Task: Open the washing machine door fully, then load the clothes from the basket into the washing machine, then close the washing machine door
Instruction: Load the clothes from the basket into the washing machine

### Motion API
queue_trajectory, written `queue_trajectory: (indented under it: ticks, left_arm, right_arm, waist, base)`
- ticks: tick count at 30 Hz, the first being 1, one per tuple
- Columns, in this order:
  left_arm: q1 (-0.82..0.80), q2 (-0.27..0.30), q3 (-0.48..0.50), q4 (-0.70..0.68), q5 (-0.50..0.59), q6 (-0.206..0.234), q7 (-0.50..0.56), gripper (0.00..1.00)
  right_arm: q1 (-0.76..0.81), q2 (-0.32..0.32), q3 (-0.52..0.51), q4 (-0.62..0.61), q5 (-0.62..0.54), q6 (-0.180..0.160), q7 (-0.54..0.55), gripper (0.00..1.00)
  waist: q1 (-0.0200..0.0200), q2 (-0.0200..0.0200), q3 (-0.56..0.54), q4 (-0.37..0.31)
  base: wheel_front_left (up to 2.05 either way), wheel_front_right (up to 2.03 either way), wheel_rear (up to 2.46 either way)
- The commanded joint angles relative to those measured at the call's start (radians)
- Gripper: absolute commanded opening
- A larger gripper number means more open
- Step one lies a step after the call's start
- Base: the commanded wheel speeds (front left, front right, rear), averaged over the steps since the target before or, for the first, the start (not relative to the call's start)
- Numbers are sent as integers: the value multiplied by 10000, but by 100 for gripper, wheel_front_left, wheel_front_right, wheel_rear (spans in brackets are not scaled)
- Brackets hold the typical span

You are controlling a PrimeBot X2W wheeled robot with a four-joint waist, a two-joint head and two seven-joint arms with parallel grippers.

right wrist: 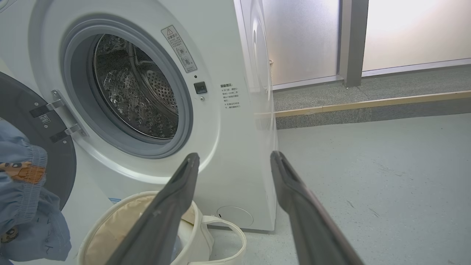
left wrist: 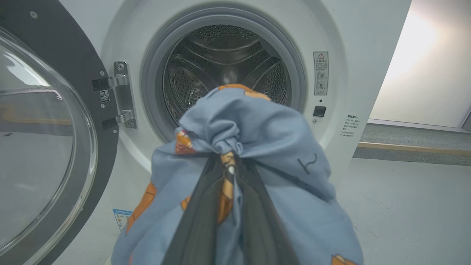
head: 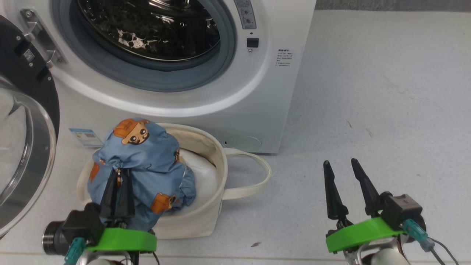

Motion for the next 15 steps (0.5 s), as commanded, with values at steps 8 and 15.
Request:
queue_trajectory:
  ticks: [8, 15]
  left_arm:
    - [-854, -65, 668, -195, -527, -377, -118, 0]
    - [-2553, -69, 1024, 27, 4, -754, -118, 0]
  right_arm:
    - [-334, -31, 148, -447, 127, 0, -78, 100]
    - [-858, -31, 188, -658, -140, 0, -78, 100]
  waist:
    - [1, 0, 786, -25]
    - [1, 0, 2157, -296]
  base:
    - [0, 0, 0]
    - [0, 0, 0]
